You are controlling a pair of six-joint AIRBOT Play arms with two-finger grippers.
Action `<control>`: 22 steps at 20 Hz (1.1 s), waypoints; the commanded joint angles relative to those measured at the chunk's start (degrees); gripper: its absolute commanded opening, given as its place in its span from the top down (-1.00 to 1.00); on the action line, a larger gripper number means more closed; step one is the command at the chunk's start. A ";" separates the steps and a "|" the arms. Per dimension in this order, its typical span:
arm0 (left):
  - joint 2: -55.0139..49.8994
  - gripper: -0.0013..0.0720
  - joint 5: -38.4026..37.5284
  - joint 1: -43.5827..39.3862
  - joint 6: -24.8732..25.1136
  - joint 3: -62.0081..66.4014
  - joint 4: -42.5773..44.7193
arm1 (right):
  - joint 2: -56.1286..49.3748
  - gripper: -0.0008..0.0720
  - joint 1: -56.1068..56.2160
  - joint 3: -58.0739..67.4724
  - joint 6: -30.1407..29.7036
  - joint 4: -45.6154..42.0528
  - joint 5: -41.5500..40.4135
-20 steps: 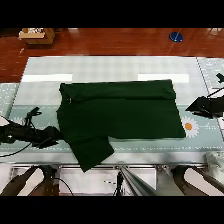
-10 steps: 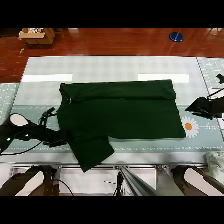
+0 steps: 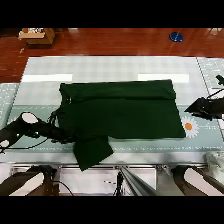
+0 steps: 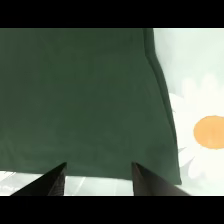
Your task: Fold the shirts.
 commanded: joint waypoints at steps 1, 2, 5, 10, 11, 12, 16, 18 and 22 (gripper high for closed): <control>-0.39 0.89 -2.23 -0.20 1.84 -0.04 0.68 | 0.28 -0.35 -0.13 0.00 0.11 -0.42 1.64; -0.37 0.89 -2.93 -0.20 1.99 -0.04 0.68 | 0.59 -0.35 -0.61 0.00 0.07 -1.01 2.27; 0.46 0.89 -4.44 -0.20 1.99 -0.02 0.59 | 1.07 -0.35 -5.88 -0.42 0.24 -3.87 3.72; 3.67 0.89 -5.09 -0.20 1.97 -0.02 0.57 | 1.11 -0.36 -13.16 -7.72 -0.66 -0.76 1.20; 4.00 0.89 -5.14 -0.20 1.97 -0.02 0.55 | 1.11 -0.36 -12.74 -9.18 -1.29 -0.85 0.00; 4.13 0.89 -5.11 -0.20 1.97 -0.02 0.26 | 1.11 -0.36 -12.66 -10.29 -1.88 -1.22 -0.79; 4.15 0.89 -5.05 -0.20 1.99 -0.02 -0.52 | 1.11 -0.36 -12.66 -13.66 -1.55 -10.16 -2.67; 4.15 0.89 -4.90 -0.20 1.99 -0.02 -0.52 | 1.11 -0.36 -12.66 -16.06 -1.95 -7.89 -4.09; 4.15 0.89 -4.87 -0.20 1.99 -0.02 -0.52 | 0.92 -0.35 -12.66 -21.92 -2.01 -5.77 -8.87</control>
